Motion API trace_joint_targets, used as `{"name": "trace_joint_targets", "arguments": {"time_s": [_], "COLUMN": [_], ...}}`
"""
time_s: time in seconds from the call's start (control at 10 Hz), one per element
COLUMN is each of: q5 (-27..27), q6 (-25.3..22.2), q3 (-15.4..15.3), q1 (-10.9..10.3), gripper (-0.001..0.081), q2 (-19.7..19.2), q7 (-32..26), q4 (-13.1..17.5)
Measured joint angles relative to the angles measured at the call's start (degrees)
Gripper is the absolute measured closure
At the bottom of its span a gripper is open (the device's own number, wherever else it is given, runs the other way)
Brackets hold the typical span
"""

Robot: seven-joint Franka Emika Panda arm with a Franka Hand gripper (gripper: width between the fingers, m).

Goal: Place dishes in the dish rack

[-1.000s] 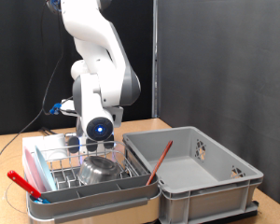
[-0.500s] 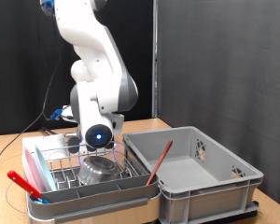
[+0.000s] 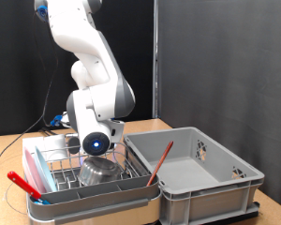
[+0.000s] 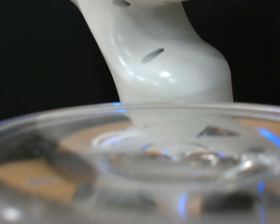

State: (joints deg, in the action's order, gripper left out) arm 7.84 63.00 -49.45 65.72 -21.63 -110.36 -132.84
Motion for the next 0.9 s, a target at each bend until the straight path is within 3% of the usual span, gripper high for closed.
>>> {"name": "trace_joint_targets", "arguments": {"time_s": [0.2, 0.3, 0.4, 0.5, 0.6, 0.8, 0.9], "q5": [2.10, 3.26, 3.87, 4.12, 4.15, 3.83, 2.96], "q6": [3.35, 5.17, 6.18, 6.86, 7.28, 7.63, 7.77], "q3": [0.00, -0.11, -0.41, -0.86, -1.42, -3.00, -4.04], "q1": [-0.03, -0.02, 0.00, 0.06, 0.16, 0.68, 1.08], "gripper": [0.0690, 0.0520, 0.0520, 0.0319, 0.0319, 0.0053, 0.0053], "q2": [-0.12, 0.04, 0.43, 0.96, 1.61, 3.88, 5.59], "q7": [0.92, 0.96, 0.95, 0.70, -0.16, -3.32, -5.57], "q4": [0.50, 0.77, 1.09, 1.48, 1.92, 2.93, 3.70]}}
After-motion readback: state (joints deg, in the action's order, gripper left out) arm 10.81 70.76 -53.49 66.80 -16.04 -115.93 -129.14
